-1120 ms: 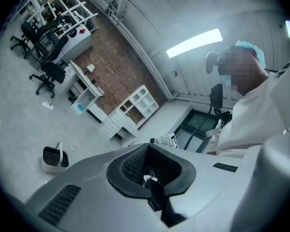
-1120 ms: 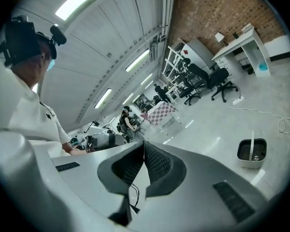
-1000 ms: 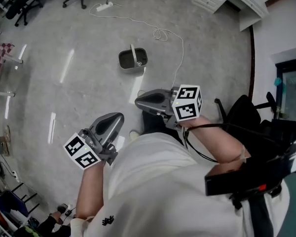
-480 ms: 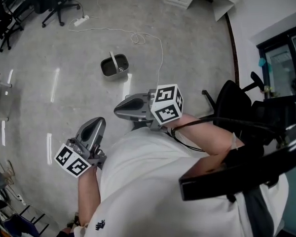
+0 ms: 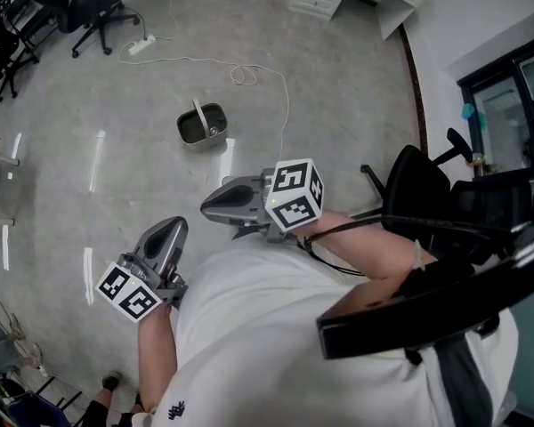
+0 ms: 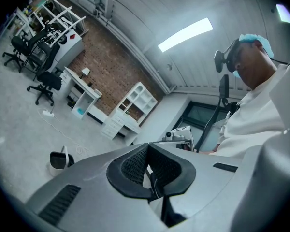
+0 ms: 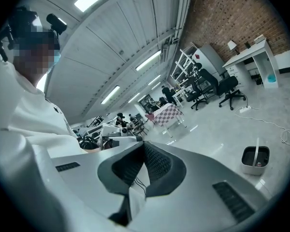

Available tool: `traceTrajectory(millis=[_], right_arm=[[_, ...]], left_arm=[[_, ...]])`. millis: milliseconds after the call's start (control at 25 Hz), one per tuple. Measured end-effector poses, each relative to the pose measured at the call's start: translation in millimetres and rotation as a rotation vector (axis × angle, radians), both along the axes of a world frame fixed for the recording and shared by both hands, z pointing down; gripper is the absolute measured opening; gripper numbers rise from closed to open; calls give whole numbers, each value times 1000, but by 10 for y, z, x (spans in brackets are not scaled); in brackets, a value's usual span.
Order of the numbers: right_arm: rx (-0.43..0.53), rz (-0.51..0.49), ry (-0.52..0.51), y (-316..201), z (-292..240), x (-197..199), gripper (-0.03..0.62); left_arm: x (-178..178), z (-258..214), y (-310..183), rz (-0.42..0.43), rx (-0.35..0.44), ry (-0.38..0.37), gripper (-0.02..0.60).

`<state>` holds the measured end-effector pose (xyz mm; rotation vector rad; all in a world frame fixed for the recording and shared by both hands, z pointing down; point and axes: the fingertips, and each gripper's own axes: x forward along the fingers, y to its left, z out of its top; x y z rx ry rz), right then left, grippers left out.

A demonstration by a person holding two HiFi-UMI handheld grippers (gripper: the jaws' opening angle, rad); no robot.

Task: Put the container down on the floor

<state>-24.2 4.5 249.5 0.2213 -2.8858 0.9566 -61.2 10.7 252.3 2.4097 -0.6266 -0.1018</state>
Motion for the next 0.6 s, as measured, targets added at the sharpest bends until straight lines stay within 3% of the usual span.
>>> traceTrajectory(millis=[600], right_arm=[[25,-7,12,47,-42,-90,16]], left_arm=[[8,19,75,21,-4,-44,9]])
